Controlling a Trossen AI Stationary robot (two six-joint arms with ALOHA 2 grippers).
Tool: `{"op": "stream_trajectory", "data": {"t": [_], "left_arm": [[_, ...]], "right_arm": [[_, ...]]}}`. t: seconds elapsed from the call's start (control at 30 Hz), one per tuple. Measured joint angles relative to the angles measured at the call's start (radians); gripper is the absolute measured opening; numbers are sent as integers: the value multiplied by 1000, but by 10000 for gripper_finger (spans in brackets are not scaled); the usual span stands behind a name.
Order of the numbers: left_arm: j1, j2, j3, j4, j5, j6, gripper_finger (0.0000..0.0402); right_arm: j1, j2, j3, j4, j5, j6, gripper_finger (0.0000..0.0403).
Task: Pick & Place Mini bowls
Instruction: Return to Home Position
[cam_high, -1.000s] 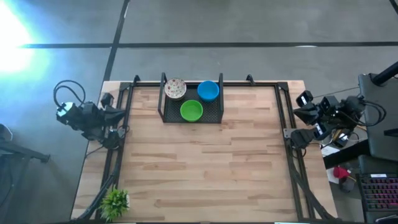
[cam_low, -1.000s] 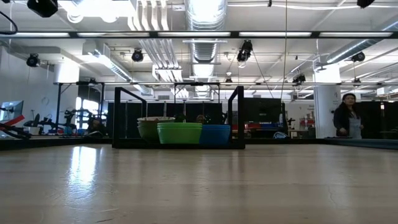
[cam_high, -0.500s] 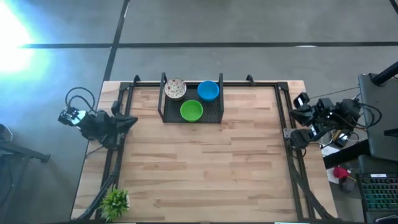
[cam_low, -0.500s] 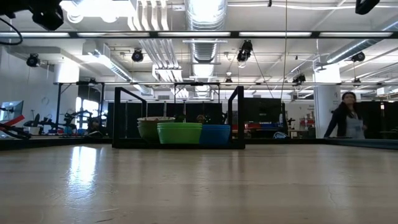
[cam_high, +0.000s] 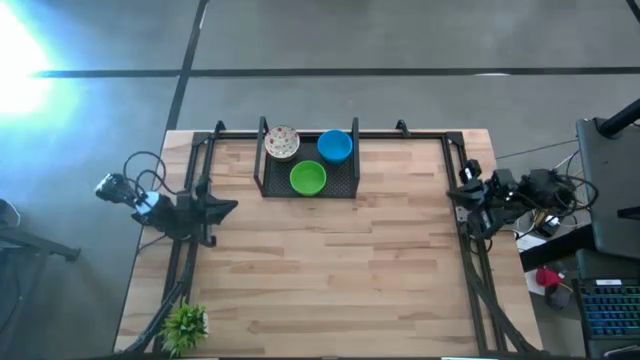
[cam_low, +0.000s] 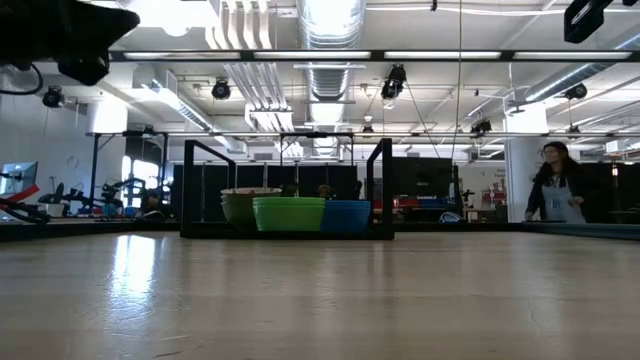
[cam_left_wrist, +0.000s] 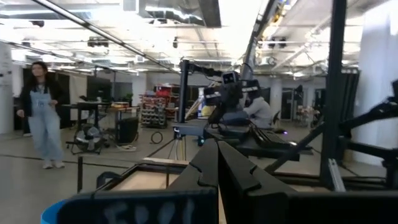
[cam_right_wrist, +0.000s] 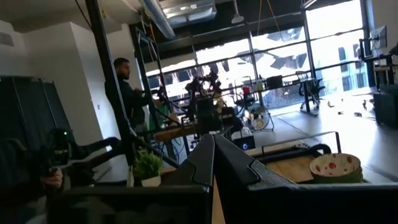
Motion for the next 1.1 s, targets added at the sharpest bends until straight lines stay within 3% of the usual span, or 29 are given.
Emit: {"op": "stream_trajectory", "data": {"t": [0.1,0.27,0.97,1.1], "left_arm": [[0,0,-63,79,-27,6,0],[1,0,-67,45,-43,-22,0],[2,0,-69,28,-43,8,0],[2,0,-70,27,-43,3,0]], "right_arm": [[0,0,-33,2,-1,16,8],[0,0,-85,15,-1,58,8],[0,-1,-453,461,0,-74,8],[0,1,-465,434,-1,-78,8]]}}
